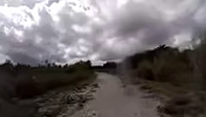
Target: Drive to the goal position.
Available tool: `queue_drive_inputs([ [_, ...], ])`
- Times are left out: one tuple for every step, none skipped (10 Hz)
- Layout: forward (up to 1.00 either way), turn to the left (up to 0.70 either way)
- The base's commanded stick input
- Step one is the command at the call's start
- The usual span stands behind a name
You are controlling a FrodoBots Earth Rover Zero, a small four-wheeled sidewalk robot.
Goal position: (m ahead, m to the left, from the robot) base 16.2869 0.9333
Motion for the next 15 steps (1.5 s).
queue_drive_inputs([
  [0.69,0.01],
  [0.69,0.01],
  [0.69,0.01],
  [0.69,0.01],
  [0.69,0.01],
  [0.69,0.01],
  [0.69,0.01],
  [0.69,0.01],
  [0.69,0.01],
  [0.69,0.01],
  [0.69,0.01],
  [0.69,0.01],
  [0.69,0.01],
  [0.69,0.01],
  [0.69,0.01],
])
